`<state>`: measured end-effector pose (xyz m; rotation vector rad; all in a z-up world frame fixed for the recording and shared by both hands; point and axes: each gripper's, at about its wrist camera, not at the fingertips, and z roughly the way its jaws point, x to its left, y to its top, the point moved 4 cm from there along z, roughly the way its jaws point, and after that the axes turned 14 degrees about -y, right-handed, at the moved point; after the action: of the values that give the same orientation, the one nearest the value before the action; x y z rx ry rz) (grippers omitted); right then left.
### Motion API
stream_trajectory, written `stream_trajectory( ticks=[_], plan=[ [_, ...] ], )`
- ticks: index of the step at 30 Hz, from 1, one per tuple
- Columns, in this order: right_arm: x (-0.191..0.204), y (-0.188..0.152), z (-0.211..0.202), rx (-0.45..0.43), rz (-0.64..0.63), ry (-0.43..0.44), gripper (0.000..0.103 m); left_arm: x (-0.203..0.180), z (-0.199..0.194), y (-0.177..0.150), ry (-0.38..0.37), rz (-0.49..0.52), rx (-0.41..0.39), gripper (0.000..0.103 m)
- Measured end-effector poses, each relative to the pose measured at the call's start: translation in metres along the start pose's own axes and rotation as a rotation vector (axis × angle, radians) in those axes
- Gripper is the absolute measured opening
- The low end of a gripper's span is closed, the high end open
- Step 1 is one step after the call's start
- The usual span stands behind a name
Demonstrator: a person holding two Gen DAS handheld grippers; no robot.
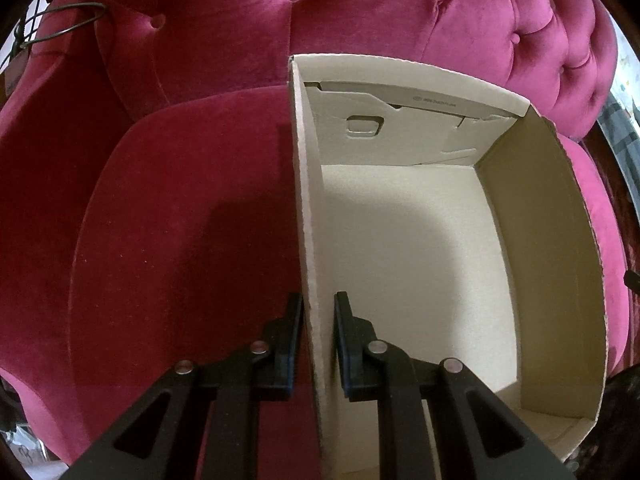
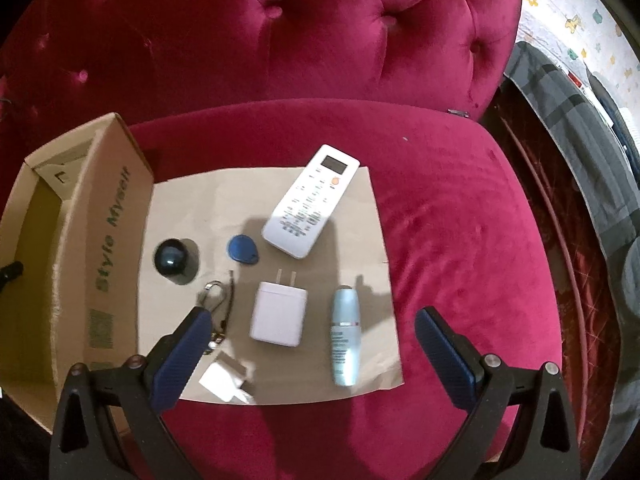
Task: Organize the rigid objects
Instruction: 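Grip the box wall with the left tool while the right tool grasps the blue bottle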
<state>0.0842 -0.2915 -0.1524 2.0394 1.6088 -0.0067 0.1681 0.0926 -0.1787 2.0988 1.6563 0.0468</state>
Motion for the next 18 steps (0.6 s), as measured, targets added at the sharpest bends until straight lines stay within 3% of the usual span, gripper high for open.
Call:
stream_trajectory(
  ticks=[7, 13, 18],
  plan=[
    [-0.008, -0.008, 0.029, 0.047, -0.038, -0.022, 0.097, 0.000, -0.001, -0.001, 0.002, -0.001, -0.003, 0.017],
    [-0.010, -0.021, 0.058, 0.110, -0.054, -0.007, 0.080, -0.001, -0.001, -0.001, 0.009, 0.006, -0.003, 0.017],
    [-0.009, -0.028, 0.078, 0.159, -0.056, 0.008, 0.059, -0.002, 0.000, -0.001, 0.010, 0.007, -0.002, 0.017]
  ],
)
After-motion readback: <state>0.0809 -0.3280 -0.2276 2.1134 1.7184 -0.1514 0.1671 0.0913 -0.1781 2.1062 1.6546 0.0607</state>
